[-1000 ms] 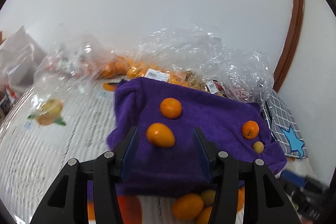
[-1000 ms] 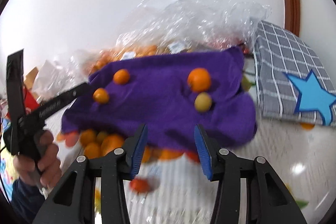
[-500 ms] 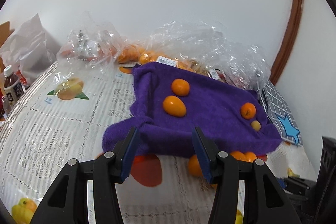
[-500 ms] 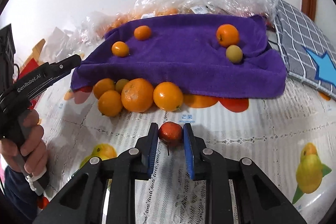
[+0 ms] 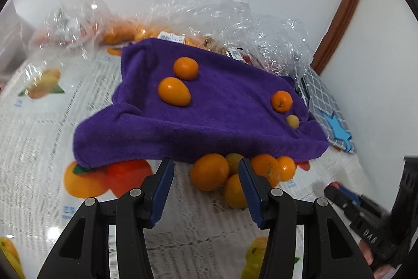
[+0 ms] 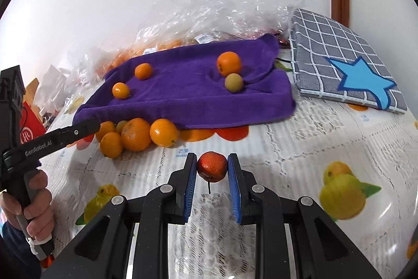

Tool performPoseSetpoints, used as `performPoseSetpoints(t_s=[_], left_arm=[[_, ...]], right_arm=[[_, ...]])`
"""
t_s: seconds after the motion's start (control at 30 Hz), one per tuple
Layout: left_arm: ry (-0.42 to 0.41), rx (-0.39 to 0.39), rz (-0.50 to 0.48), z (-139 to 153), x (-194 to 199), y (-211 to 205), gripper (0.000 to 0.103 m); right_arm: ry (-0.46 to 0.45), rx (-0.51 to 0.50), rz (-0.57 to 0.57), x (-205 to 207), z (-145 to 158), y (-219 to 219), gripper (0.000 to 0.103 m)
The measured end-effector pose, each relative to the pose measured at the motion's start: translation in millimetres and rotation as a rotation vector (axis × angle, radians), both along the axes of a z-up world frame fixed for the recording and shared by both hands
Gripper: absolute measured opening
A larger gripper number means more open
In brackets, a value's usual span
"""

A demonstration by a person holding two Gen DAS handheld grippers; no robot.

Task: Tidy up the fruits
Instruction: 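Lift the small red fruit with the right tool while the left tool grasps an orange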

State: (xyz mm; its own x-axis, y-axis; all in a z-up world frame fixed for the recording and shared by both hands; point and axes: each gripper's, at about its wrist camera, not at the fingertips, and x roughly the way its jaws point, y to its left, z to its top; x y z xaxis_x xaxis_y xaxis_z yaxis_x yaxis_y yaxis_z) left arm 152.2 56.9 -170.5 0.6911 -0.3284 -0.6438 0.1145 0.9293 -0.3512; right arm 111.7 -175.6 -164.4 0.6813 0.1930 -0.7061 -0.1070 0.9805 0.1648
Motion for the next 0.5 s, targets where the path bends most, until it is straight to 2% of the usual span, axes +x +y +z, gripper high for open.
performPoseSetpoints(t_s=[0.27, 0.33, 0.4, 0.5], left_arm=[[0.105, -0.105, 0.007, -15, 15, 5, 0.048], [0.116, -0.117, 0.017, -15, 17, 5, 0.043], [0.131, -0.150, 0.009, -16, 19, 6, 0.032], [0.139, -0.170, 0.012, -18, 20, 6, 0.033]], right_arm=[[0.005, 0.000, 0.002, -1, 0, 0, 0.024], [0.006, -0.007, -0.011, -1, 0, 0, 0.024], [0.008, -0.011, -0.024, -1, 1, 0, 0.024], [-0.008, -0.005, -0.043, -4, 2, -2, 0.024]])
